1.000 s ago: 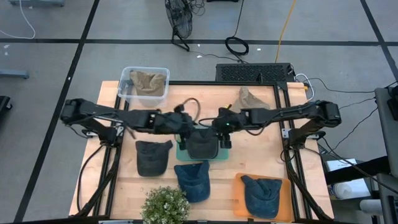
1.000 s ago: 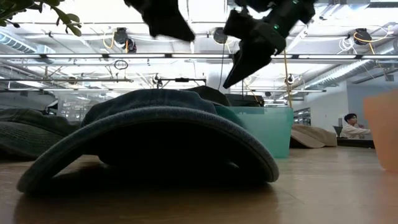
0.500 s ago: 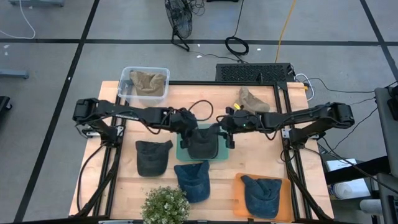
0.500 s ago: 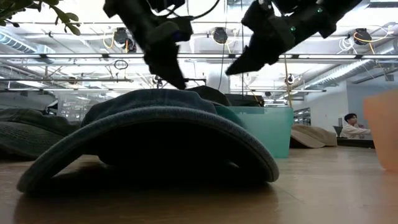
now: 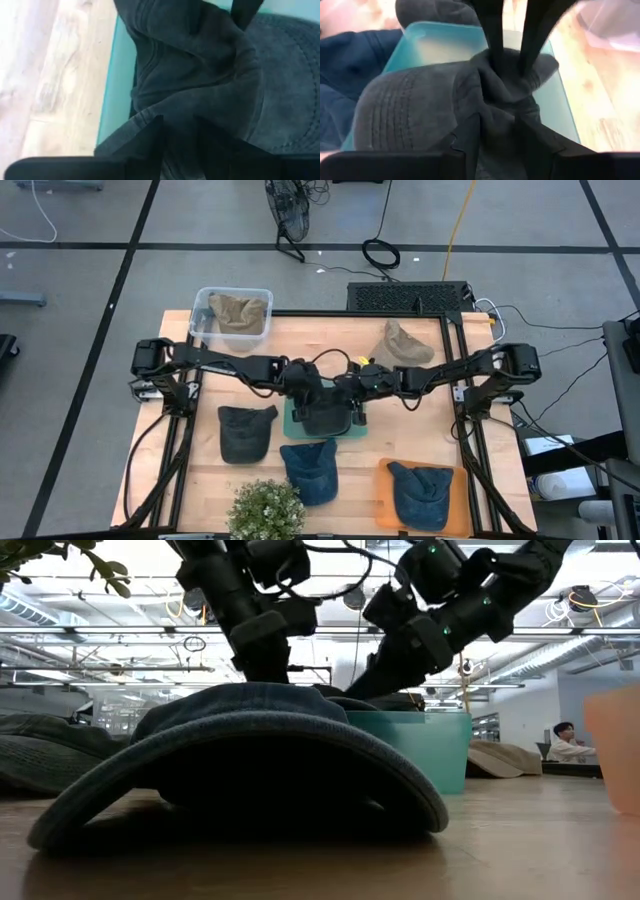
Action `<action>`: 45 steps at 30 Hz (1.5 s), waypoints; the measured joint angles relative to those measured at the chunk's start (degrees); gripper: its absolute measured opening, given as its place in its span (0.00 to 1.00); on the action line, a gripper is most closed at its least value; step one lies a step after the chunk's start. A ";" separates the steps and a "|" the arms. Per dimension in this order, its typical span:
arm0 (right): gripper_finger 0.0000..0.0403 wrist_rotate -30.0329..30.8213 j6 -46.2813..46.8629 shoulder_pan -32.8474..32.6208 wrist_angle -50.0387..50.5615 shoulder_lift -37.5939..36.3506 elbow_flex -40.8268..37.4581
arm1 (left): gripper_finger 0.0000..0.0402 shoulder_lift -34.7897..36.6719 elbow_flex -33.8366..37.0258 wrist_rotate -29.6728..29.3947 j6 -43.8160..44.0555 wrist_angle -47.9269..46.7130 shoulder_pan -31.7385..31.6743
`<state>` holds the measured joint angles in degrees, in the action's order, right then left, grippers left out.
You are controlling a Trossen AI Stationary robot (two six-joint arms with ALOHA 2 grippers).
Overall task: Pick & Place hat
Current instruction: Put the right black cap into the green bin
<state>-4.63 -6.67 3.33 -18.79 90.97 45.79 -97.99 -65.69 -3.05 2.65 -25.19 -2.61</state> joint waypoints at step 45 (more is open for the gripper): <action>0.26 -7.92 10.96 3.00 7.29 4.71 0.18 | 0.28 -6.69 -0.26 0.08 0.83 -7.68 -2.06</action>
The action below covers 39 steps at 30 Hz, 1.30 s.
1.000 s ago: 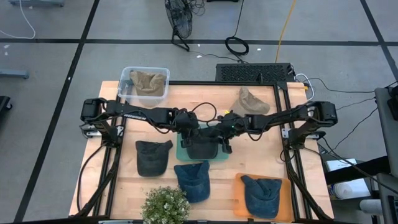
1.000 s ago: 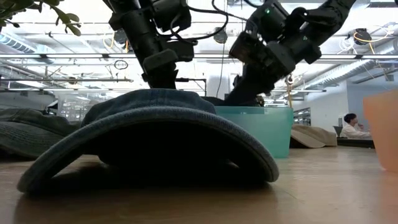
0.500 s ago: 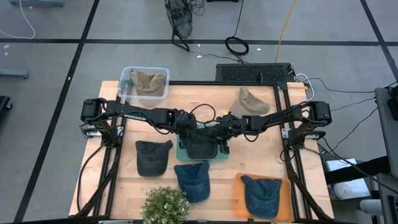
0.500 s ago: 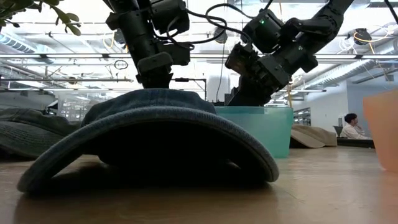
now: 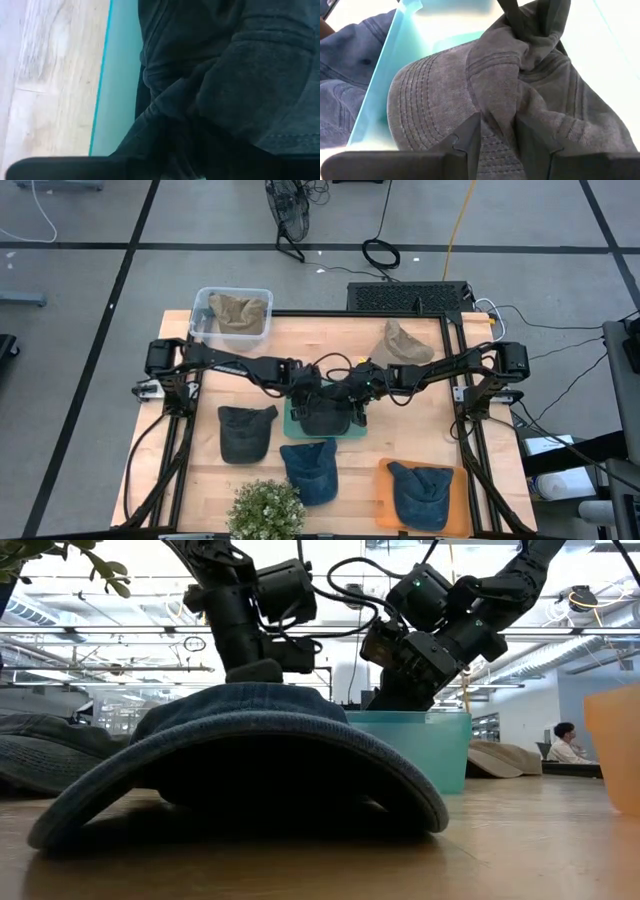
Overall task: Pick & Place hat
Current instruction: Put the right black cap into the green bin
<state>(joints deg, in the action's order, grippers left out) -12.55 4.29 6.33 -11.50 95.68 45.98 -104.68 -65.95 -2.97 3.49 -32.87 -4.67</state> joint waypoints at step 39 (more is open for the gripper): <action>0.26 10.17 -0.97 1.63 -2.55 -0.57 -0.11 | 0.28 9.92 0.41 -8.19 -1.98 -1.45 1.74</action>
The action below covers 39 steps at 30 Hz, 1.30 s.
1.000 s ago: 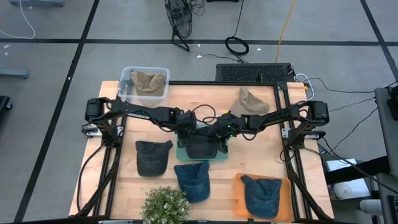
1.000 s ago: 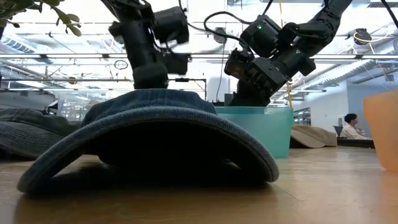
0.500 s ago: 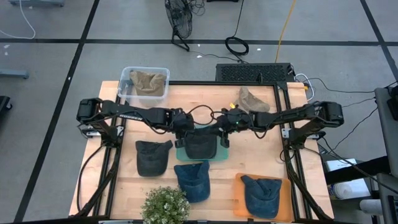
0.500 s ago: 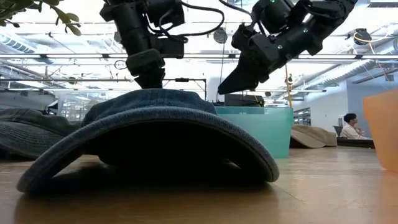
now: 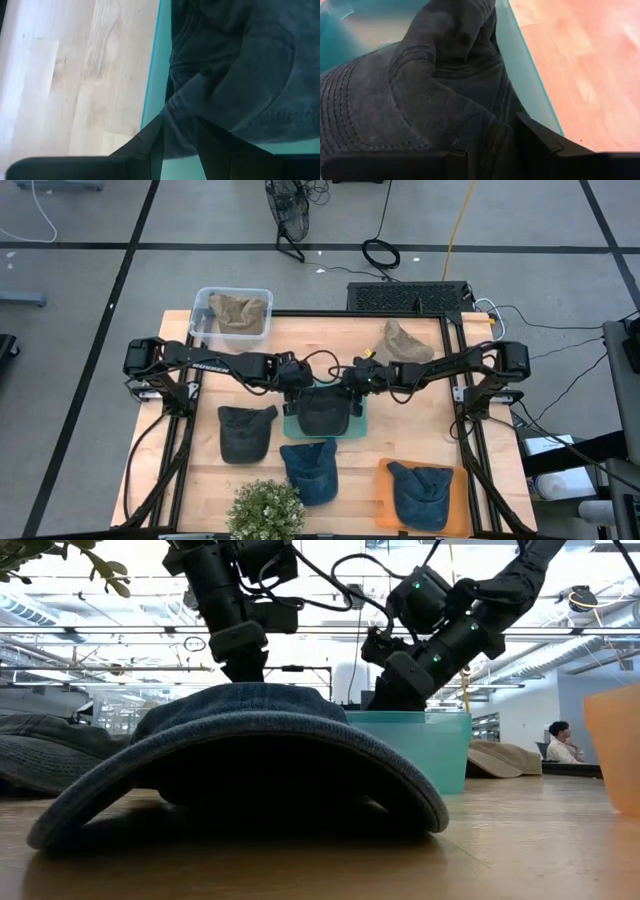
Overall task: Pick & Place hat
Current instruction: Put the right black cap into the green bin
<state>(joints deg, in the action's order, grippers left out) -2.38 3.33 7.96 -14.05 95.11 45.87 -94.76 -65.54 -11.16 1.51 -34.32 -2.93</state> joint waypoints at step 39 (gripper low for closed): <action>0.26 -0.39 3.94 0.59 5.46 -11.39 -0.17 | 0.28 -0.11 -0.78 -1.99 4.67 -5.03 -1.58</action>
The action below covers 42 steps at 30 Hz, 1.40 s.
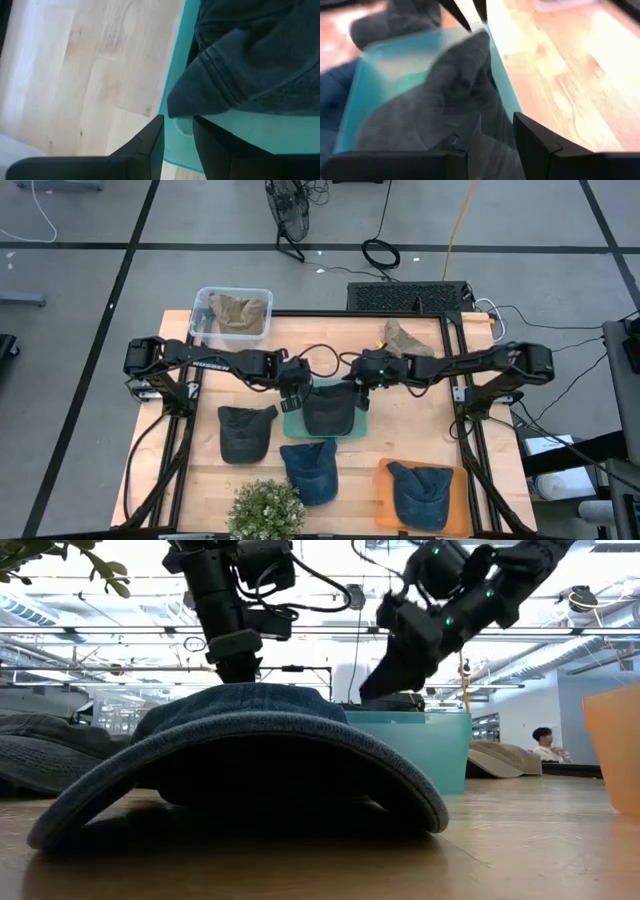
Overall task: Pick & Place hat
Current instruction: Put the right black cap into the green bin
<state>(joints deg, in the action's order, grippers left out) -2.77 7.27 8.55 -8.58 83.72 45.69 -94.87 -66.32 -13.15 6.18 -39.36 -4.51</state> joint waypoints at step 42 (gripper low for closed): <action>0.26 0.31 -1.11 -1.49 -4.78 -2.03 -7.16 | 0.28 -0.57 2.31 3.57 -4.96 7.08 -2.76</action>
<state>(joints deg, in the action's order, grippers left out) -2.46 6.16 7.07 -13.36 81.69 38.53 -95.44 -64.01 -9.58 1.22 -32.27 -7.27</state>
